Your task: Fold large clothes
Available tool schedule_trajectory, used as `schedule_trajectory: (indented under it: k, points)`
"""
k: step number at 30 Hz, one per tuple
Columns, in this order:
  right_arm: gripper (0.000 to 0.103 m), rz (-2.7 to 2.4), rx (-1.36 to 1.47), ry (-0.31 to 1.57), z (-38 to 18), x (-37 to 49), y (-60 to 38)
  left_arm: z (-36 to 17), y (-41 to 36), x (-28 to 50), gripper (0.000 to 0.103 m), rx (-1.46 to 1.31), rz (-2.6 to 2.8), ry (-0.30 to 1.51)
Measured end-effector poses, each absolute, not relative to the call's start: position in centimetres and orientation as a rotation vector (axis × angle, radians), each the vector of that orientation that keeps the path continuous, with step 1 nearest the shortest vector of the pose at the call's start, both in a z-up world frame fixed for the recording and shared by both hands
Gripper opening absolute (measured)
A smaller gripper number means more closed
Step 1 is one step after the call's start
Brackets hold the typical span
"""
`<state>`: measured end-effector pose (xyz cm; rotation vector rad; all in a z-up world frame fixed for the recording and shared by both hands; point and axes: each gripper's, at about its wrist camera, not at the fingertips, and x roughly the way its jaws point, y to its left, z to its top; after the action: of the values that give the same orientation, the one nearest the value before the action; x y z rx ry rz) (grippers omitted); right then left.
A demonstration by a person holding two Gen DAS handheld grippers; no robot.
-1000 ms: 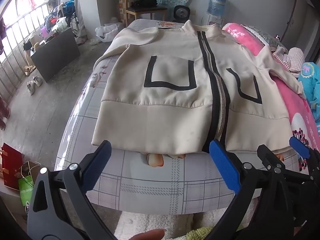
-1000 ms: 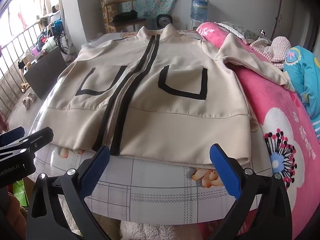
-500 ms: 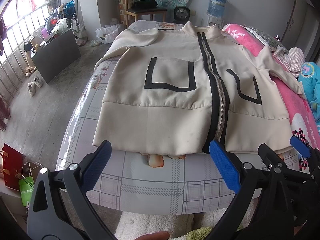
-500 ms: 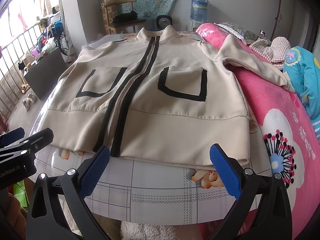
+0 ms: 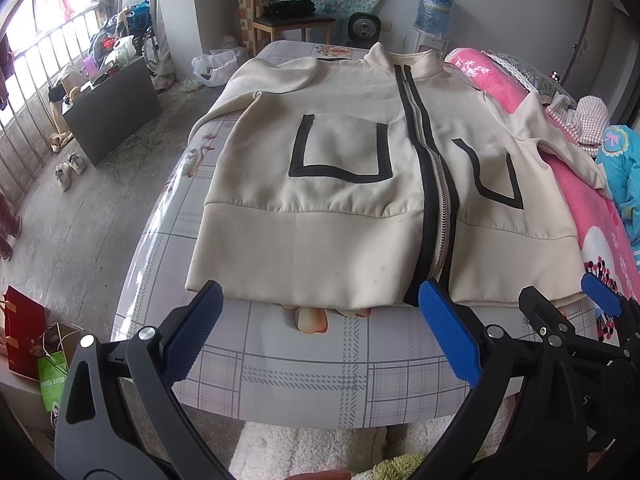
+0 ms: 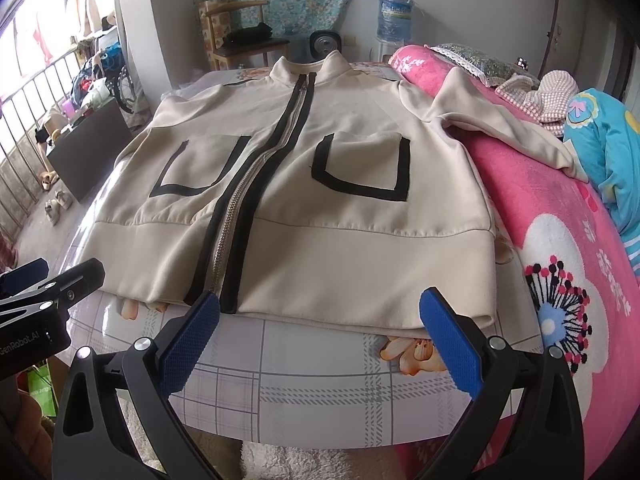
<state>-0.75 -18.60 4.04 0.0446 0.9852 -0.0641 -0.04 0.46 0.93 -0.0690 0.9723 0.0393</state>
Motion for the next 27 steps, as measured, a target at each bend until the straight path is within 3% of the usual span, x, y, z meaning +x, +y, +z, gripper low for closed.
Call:
schedule_trajectory:
  k: [27]
  points:
    - [0.098, -0.072, 0.048, 0.984, 4.27, -0.88, -18.64, 0.93, 0.12, -0.23, 0.095, -0.071, 0.043, 0.966]
